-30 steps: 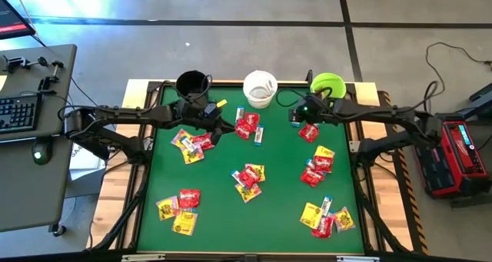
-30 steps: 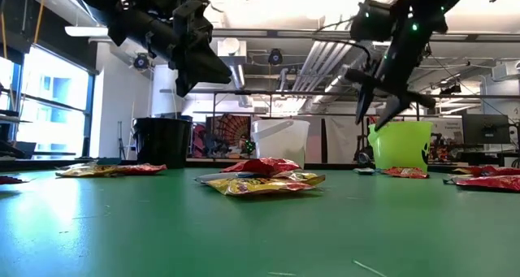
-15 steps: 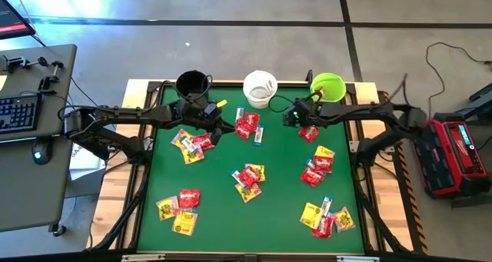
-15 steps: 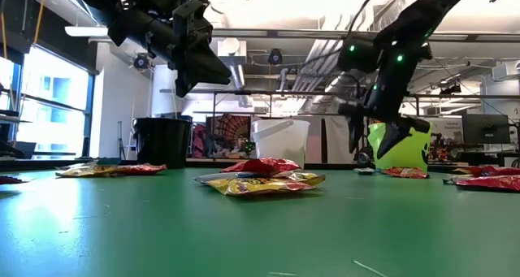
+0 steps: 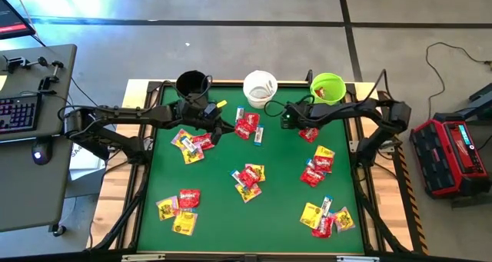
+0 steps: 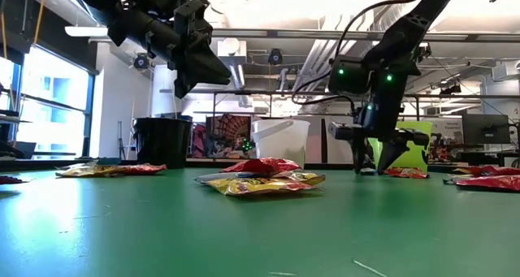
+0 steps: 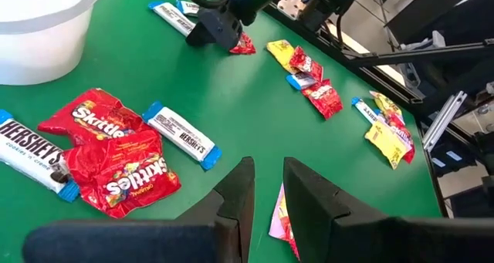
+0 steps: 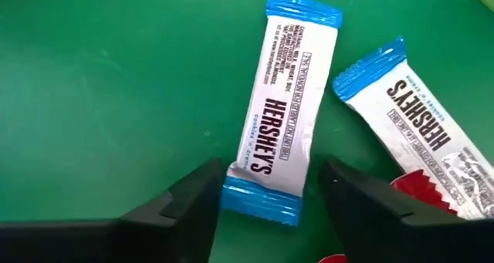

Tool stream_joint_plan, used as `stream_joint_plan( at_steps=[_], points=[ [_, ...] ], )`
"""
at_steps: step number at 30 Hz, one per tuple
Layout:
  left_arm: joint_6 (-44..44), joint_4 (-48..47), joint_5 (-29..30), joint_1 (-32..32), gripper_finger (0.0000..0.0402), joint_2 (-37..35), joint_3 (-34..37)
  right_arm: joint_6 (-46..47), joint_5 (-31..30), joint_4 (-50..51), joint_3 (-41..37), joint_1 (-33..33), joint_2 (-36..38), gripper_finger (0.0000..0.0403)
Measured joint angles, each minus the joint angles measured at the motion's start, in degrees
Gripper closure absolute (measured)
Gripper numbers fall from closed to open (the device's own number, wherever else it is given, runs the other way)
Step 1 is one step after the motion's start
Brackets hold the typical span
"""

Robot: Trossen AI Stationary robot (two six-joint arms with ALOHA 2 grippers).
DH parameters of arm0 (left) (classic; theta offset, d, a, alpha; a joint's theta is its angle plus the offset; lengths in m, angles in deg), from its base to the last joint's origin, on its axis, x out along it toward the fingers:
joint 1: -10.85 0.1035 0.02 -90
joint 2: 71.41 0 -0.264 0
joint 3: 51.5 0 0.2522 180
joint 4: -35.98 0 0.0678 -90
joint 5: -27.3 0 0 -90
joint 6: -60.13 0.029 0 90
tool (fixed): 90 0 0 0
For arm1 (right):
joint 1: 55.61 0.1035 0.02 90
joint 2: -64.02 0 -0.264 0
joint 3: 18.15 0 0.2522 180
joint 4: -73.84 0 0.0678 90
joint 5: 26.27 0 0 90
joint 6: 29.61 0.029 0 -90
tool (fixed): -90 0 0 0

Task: Sort candy by brand, put in halloween buckets
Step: Put the white candy into the black bucket

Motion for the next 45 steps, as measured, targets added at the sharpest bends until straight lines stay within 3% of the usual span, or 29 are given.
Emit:
stream_joint_plan(
  at_steps=[7,11,19,27,37,45],
  points=[
    [-0.09,0.0,-0.02,-0.34,0.0341,0.0,0.0,-2.86,1.22,-0.55,0.0,-0.04,-0.05,0.0305],
    [-0.07,-0.02,-0.02,-0.98,0.0341,0.0,0.0,-3.64,2.05,-0.27,0.04,-0.04,0.16,0.0338],
    [-0.02,0.0,0.9,-1.44,0.0341,0.0,-0.02,-6.05,4.78,0.89,-0.24,-0.03,4.37,0.0353],
    [0.0,0.05,1.01,-1.42,0.0341,0.0,-0.02,-8.61,7.03,0.84,-0.22,0.45,8.41,0.0399],
    [4.8,3.19,1.45,-1.8,0.0341,0.0,-0.02,-11.18,10.77,-4.59,-0.2,5.1,17.76,0.0403],
    [22.27,5.54,14.78,-6.33,0.0323,0.0,-3.76,-7.58,11.57,-16.96,-0.13,9.26,23.79,0.0403]
  ],
)
